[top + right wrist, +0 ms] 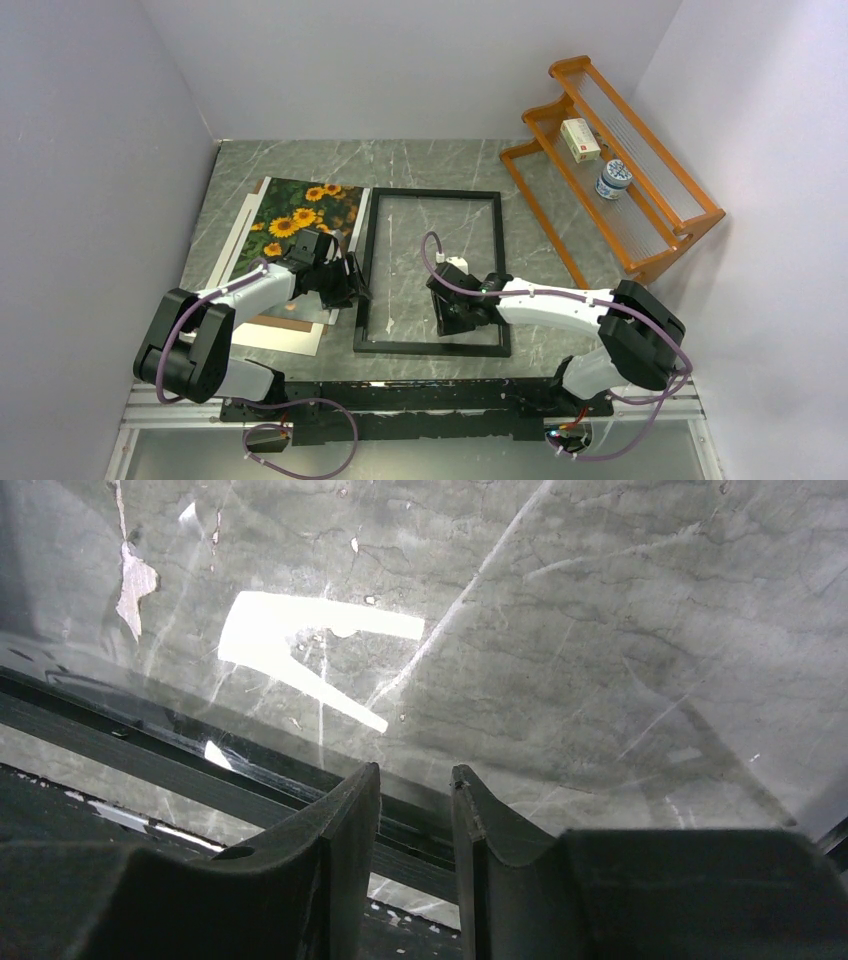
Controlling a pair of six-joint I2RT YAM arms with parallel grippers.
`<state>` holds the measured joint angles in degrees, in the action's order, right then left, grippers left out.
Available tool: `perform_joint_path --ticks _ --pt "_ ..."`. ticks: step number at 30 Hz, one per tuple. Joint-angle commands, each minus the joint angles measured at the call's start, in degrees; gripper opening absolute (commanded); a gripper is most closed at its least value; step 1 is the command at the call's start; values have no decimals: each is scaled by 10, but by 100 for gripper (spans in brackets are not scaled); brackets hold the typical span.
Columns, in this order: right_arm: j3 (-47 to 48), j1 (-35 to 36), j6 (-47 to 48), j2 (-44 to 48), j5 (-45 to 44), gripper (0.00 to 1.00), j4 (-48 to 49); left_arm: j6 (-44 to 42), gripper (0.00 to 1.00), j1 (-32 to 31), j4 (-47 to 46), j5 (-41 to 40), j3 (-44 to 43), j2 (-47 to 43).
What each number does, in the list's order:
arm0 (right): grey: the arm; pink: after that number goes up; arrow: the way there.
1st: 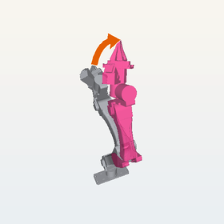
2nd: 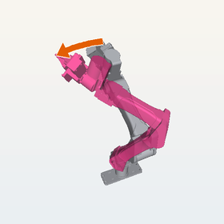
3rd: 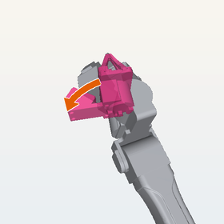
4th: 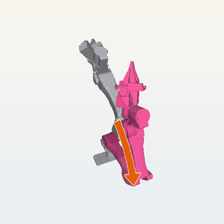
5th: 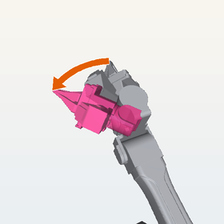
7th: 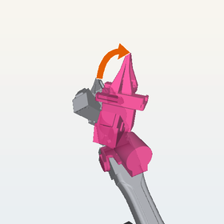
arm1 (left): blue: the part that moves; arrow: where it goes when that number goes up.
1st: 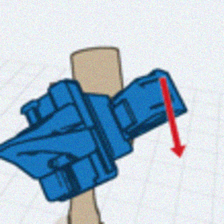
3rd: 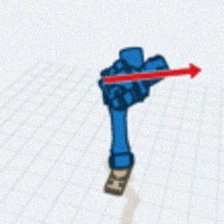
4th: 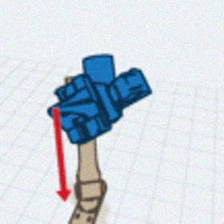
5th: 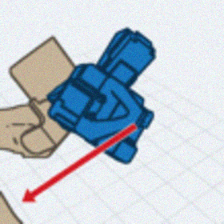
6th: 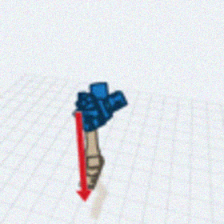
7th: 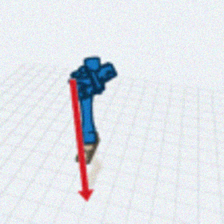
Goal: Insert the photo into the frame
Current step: Place the photo frame item in the photo frame.
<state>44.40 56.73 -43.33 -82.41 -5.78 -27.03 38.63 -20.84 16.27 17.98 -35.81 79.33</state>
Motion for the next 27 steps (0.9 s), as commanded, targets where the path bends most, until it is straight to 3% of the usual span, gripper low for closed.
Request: perform_joint_path --ticks 1,7,15,27 --pt "-4 0 2 0 -17 36 4 0 66 -3 -5 -6 3 10" --pt "-14 1 15 2 -9 36 28 -1 66 -3 -5 -5 1 14" --pt "15 -3 6 77 -56 38 -21 1 66 -3 -8 -7 3 8" --pt "-26 -81 -16 136 -38 48 -39 2 68 -4 -9 -3 4 2"
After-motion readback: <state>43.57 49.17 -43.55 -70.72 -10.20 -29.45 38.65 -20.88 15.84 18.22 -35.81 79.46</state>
